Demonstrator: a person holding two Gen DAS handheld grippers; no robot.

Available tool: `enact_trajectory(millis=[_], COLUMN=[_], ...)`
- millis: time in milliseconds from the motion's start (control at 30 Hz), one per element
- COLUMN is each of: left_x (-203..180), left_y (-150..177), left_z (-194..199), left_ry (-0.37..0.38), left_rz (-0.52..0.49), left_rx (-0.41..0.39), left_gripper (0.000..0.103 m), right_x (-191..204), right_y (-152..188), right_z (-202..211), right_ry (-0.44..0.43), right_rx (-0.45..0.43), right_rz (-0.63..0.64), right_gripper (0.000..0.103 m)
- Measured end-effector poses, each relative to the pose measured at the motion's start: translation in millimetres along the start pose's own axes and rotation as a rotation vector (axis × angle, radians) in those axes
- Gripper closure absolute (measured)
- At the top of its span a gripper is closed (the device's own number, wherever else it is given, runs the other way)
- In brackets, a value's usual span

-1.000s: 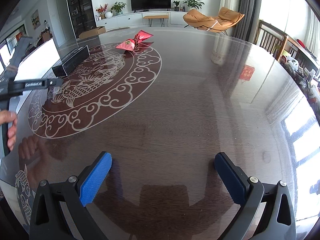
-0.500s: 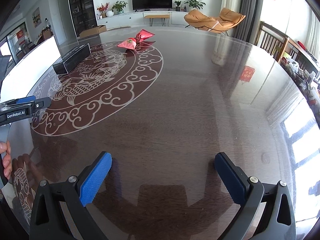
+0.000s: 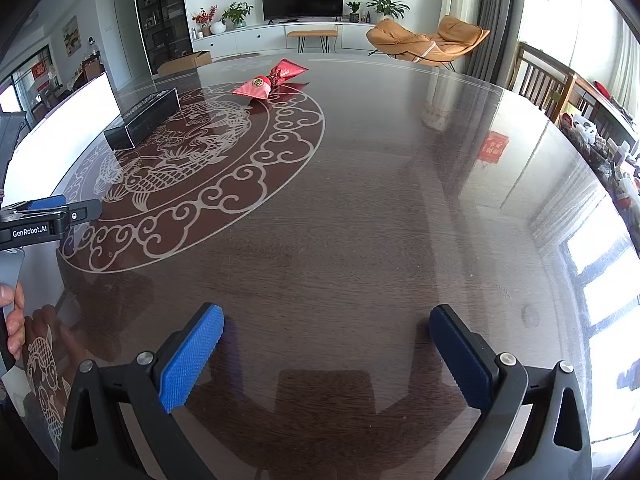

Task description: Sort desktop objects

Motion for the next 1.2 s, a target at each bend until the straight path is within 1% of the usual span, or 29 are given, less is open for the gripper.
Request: enact_trajectory(millis=[767, 800, 900, 967, 1067, 1200], left_x=[-0.7, -0.8, -2.4, -2.4, -2.7, -2.9], left_y=[0.3, 0.3, 0.0, -0.1, 0.6, 0.8], left_z=[0.9, 1.1, 1.9, 1.7, 2.6, 3.3], left_ry=[0.0, 0.0, -0.001, -0.006, -0.008, -0.008], left_rz=[0.001, 0.001, 0.0, 0.004, 0.007, 0.006], left_rx=[0.0, 0.0, -0.001, -0.003, -0.004, -0.004], left_gripper=[0.0, 0.0, 0.0, 0.0, 0.0, 0.0], right_x=[-0.5, -0.6, -7.8, -15.2, -13.5, 16.3], right_y=[0.0, -0.5, -5.0, -16.7, -52.8, -123.0], right_z=[0.1, 1.1, 12.2, 9.1, -12.2, -55.5], right_ry=[-0.001, -0.013, -0.085, -0.148, -0.186, -0.212], right_rx=[-0.001, -0.009, -0.074, -0.085, -0.043, -0.013], right_rz=[-0.003, -0.009, -0.056, -0.117, -0.153, -0.055], right_gripper=[0.0, 0.0, 0.0, 0.0, 0.0, 0.0])
Point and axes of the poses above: each gripper's, at about its wrist camera, not at the fingertips, and z roughly against the way its jaws point, x to its left, y to its underside, the point moved 5 cm from there along -z, roughly the way its jaws point, and after that the axes turned 11 degrees about -y, right-handed, at the moved point
